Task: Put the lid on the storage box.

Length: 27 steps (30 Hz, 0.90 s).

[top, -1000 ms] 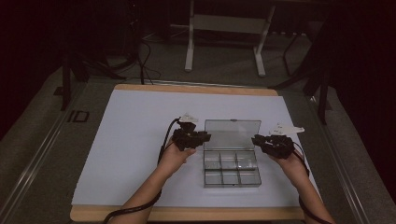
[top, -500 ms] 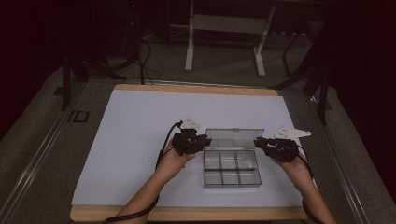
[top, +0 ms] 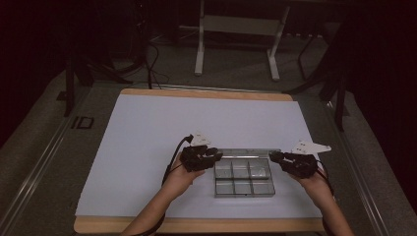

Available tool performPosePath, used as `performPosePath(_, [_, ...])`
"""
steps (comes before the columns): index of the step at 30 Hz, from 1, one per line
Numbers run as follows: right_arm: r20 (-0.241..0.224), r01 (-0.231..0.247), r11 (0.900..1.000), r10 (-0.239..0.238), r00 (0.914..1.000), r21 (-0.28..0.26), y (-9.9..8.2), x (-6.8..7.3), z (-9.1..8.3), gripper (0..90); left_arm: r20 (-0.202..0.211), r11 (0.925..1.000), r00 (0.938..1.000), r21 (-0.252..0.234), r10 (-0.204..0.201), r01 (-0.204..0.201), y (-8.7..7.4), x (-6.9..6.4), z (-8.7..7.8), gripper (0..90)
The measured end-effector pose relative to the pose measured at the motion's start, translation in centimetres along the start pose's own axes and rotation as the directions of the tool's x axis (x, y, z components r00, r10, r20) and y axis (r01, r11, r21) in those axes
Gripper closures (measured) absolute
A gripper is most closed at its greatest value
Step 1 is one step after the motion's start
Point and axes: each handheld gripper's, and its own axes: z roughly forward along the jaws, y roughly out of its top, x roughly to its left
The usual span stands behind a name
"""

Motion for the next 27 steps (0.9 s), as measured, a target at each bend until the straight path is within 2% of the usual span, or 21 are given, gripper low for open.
performPosePath(5, [-0.012,0.0,1.0,0.0,0.9999,0.005,-0.4,0.2,-0.2,77.9,0.005,1.0,1.0,0.003,0.002,-0.002,-0.5,-0.3,-0.2,66.9])
performPosePath(11, [-0.021,-0.004,0.9999,0.004,0.9998,0.015,-1.0,0.3,-0.3,78.7,0.001,0.9991,0.9994,0.026,0.035,-0.035,-0.9,-0.8,-0.3,66.1])
performPosePath(19, [-0.026,0.007,0.9998,-0.007,0.9996,0.02,-1.5,0.5,-0.4,78.5,0.01,0.999,0.9994,0.029,0.034,-0.034,-1.7,-1.0,-0.5,66.1])
performPosePath(23, [-0.038,0.001,0.9997,0.0,0.9993,0.025,-1.8,0.4,-0.4,78.5,0.011,0.9981,0.9989,0.039,0.046,-0.047,-1.9,-1.1,-0.5,66.1])
performPosePath(27, [-0.059,-0.03,0.9991,0.032,0.9978,0.03,-2.2,0.2,-0.3,78.5,0.011,0.9971,0.9983,0.05,0.057,-0.057,-2.2,-1.2,-0.4,66.0])
